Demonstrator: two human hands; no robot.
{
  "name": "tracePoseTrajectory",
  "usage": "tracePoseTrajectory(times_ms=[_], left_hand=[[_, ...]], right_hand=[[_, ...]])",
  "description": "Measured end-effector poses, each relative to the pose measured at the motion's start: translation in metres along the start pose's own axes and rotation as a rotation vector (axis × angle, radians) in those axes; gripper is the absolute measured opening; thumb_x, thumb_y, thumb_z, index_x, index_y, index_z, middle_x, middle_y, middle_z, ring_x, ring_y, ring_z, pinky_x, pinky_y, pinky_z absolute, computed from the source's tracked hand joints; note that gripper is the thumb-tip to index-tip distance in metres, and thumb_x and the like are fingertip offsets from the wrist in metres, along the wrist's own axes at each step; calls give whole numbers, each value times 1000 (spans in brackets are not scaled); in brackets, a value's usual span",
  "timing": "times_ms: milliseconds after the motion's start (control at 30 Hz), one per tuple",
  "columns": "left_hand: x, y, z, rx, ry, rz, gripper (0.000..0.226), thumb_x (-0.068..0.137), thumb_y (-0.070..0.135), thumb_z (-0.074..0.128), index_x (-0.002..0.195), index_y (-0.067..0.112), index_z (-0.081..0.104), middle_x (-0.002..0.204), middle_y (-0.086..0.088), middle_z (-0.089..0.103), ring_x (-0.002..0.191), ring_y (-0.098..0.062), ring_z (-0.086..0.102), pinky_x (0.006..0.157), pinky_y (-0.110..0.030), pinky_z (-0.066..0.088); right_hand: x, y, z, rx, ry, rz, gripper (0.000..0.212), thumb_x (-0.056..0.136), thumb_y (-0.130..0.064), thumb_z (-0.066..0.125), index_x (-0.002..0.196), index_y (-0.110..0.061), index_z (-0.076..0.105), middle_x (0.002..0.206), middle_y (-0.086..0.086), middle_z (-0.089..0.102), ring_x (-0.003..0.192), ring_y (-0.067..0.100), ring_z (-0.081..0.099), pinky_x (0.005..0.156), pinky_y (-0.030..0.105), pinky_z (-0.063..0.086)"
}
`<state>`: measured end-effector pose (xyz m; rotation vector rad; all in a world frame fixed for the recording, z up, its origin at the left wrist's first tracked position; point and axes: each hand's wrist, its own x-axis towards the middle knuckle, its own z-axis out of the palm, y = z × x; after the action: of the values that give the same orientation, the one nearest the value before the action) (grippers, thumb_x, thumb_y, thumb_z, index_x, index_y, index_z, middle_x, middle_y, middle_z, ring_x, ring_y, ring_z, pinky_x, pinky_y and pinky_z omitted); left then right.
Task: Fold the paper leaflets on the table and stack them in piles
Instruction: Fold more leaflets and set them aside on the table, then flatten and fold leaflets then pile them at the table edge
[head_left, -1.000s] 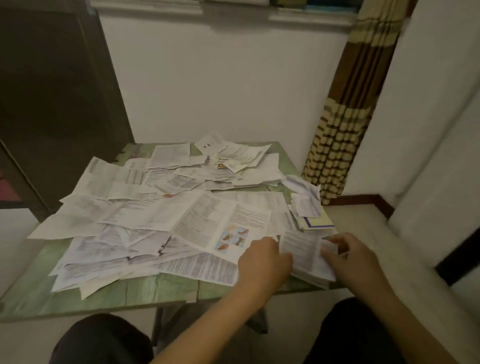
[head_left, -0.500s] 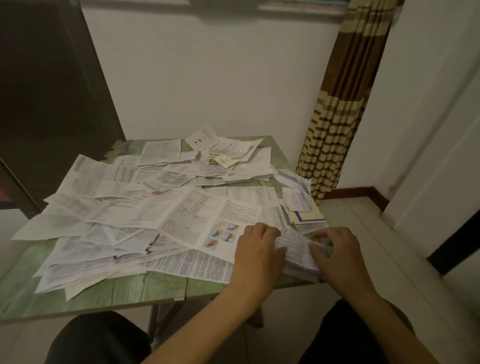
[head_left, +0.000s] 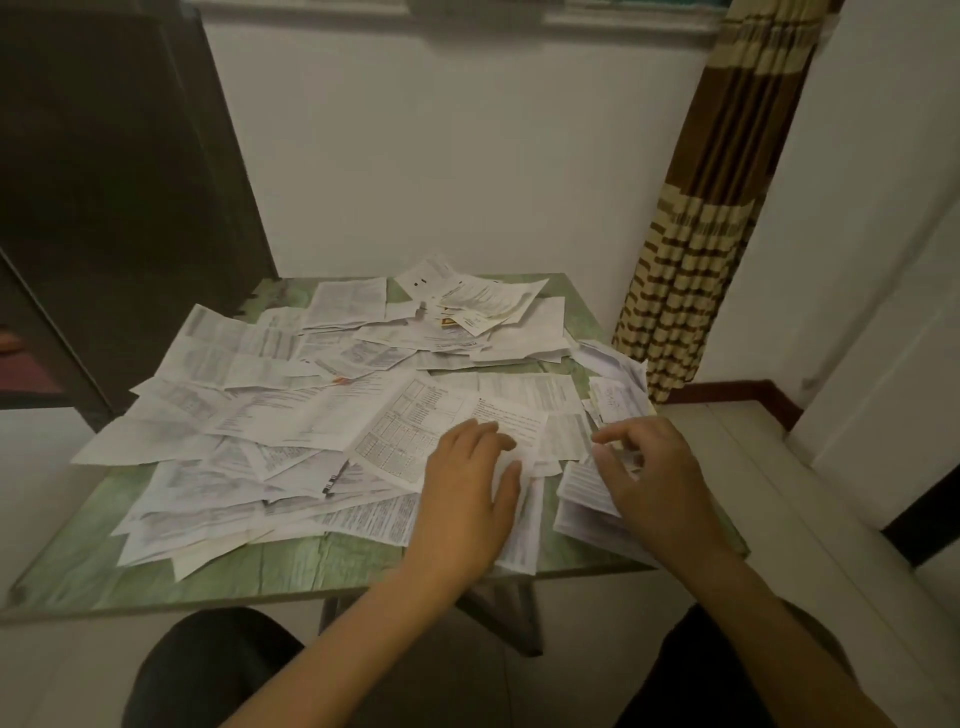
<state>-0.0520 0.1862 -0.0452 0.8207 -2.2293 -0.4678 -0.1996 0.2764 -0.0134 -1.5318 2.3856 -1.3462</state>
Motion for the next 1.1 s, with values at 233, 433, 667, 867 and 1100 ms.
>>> tracePoseTrajectory(times_ms=[233, 433, 667, 867, 1100], left_hand=[[-12, -52, -52, 115, 79, -173, 25, 86, 21, 51, 99, 7, 67, 112, -11, 64, 115, -33, 52, 97, -29, 29], [-23, -74, -76, 158, 106, -253, 20, 86, 5, 60, 105, 7, 67, 122, -12, 60, 126, -30, 44, 102, -29, 24], [-29, -89, -93, 210, 72, -276, 26, 91, 7, 54, 114, 9, 65, 132, -9, 54, 134, -28, 35, 111, -29, 18], [-32, -95, -108, 193, 87, -316, 32, 95, 11, 48, 125, 13, 57, 143, -4, 44, 140, -21, 22, 111, -24, 11], [-31, -96, -117, 139, 125, -351, 40, 92, 6, 51, 132, 13, 50, 143, -6, 43, 139, -23, 27, 112, -28, 17]], right_hand=[[4, -44, 50, 47, -169, -112, 7, 89, -11, 58, 92, -16, 60, 99, -1, 53, 95, 11, 47, 80, 17, 34], [0, -68, 89, -20, -364, -219, 23, 93, -21, 53, 116, -19, 59, 120, -3, 52, 111, 9, 42, 100, 24, 33], [-4, -92, 123, -217, -683, -348, 45, 97, -34, 42, 142, -32, 35, 158, 0, 6, 143, 18, 3, 115, 33, 4], [-5, -101, 134, -385, -726, -383, 60, 99, -38, 36, 149, -14, 14, 158, 6, -5, 144, 21, -4, 116, 34, -1], [-3, -122, 121, -281, -553, -411, 71, 99, -40, 34, 149, -12, -7, 157, 0, -17, 144, 14, -12, 110, 24, -11]])
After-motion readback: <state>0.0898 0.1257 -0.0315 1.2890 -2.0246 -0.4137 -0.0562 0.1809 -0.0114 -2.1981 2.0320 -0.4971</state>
